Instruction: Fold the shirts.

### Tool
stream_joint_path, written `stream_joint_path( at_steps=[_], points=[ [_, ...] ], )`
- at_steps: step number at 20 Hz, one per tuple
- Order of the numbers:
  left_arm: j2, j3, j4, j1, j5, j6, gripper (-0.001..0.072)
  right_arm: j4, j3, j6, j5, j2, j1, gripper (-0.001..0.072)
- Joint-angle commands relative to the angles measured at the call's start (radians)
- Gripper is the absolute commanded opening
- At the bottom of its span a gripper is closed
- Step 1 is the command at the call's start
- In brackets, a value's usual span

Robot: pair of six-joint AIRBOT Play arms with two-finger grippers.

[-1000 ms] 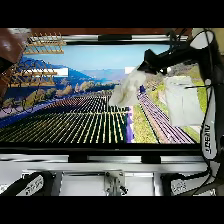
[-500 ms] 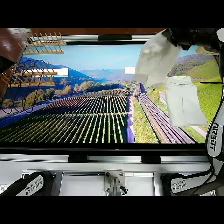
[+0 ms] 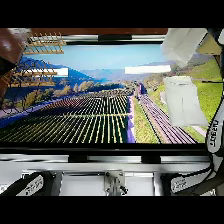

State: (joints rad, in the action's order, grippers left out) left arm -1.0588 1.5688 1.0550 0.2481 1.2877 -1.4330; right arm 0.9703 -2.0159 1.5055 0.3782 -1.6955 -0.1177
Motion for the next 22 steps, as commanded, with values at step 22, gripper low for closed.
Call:
stream_joint_path(
  at_steps=[22],
  points=[
    [-0.031,-0.003,-0.001,-0.082,0.004,-0.004,0.0027,0.113,0.0,-0.11,-0.141,-0.243,-0.124,0.006]
  ],
)
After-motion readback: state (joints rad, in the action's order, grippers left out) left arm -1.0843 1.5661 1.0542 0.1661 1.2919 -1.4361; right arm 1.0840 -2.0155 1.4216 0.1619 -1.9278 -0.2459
